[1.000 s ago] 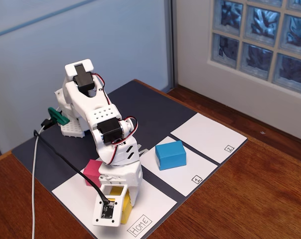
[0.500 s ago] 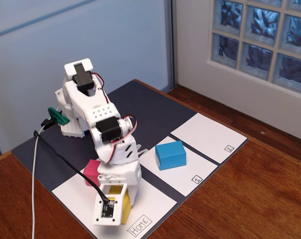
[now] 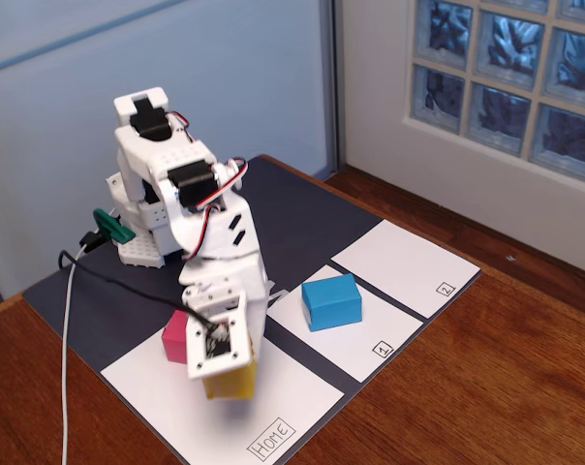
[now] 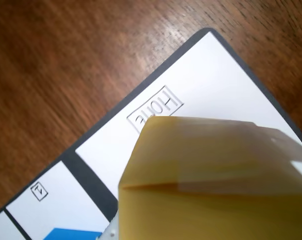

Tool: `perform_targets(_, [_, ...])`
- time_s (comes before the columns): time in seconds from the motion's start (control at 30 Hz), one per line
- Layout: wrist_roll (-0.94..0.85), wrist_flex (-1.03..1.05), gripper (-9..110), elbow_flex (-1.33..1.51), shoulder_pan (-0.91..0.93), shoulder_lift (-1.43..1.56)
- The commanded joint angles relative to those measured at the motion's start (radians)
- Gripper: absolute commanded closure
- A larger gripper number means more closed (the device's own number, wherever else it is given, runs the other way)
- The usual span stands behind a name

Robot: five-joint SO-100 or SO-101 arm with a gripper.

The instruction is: Move box yellow to zone 2

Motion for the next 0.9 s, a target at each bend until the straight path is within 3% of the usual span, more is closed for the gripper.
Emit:
perform_targets(0.0, [-0.048,0.000,102,0.031,-0.037,0.140])
perform_targets(0.47, [-0.158,0.006,102,0.199,-0.175,0.350])
perform_targets(0.87, [-0.267,0.012,102,0.351,-0.399,0.546])
